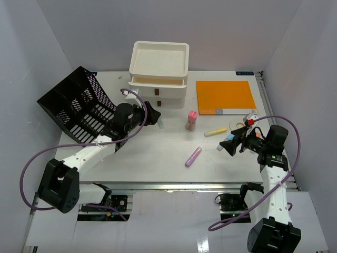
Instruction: Organize the desk
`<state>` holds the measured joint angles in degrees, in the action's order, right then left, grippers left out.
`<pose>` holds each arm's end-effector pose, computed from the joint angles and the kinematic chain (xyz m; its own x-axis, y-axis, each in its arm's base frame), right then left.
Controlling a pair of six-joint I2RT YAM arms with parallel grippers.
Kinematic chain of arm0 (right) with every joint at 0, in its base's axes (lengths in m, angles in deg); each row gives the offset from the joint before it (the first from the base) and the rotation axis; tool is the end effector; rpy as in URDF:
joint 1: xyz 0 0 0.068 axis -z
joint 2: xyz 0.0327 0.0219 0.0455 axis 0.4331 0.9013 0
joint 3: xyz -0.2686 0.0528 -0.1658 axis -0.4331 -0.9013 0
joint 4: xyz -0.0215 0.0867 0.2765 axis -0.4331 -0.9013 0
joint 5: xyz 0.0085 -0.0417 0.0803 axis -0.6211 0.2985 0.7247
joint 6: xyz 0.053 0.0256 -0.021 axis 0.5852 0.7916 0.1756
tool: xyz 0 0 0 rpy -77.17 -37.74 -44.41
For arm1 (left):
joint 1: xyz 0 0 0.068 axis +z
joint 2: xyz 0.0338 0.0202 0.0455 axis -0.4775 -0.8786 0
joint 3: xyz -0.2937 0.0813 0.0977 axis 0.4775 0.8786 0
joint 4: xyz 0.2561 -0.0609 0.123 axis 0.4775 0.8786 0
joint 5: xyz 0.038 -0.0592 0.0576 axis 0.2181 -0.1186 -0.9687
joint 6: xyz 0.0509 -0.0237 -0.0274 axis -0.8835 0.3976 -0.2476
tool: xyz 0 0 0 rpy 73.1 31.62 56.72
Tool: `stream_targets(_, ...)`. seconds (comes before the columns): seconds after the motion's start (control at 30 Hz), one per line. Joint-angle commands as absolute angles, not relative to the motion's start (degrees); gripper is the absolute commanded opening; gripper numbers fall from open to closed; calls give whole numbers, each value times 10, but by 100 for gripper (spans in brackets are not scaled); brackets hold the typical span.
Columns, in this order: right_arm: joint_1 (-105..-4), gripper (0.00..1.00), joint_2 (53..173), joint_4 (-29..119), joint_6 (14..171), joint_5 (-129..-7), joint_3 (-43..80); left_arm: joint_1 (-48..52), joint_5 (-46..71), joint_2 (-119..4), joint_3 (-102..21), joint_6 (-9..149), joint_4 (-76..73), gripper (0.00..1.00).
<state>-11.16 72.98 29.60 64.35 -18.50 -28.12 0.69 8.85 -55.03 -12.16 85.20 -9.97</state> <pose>0.1596 -0.0001 0.2741 -0.2104 -0.1531 -0.9656 -0.7038 0.7092 0.0409 0.2768 -0.1505 0.2915 -0.4921 -0.2500 -0.8339 0.3491 0.8208 -0.4521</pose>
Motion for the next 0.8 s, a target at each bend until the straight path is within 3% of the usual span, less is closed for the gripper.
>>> stream_targets(0.0,-113,90,728,311,635,-178,-274,6,126,-557,-110,864,-120,75)
stream_targets(0.17,-113,90,727,311,635,-177,-274,6,105,-606,-114,878,-104,76)
stream_targets(0.27,-113,90,728,310,635,-176,-274,2,72,-641,-118,885,-104,84)
stream_targets(0.37,-113,90,729,310,635,-176,-273,-9,23,-668,-128,884,-113,86)
stream_targets(0.77,-113,90,730,310,634,-176,-274,-53,-120,-782,-149,884,-193,85)
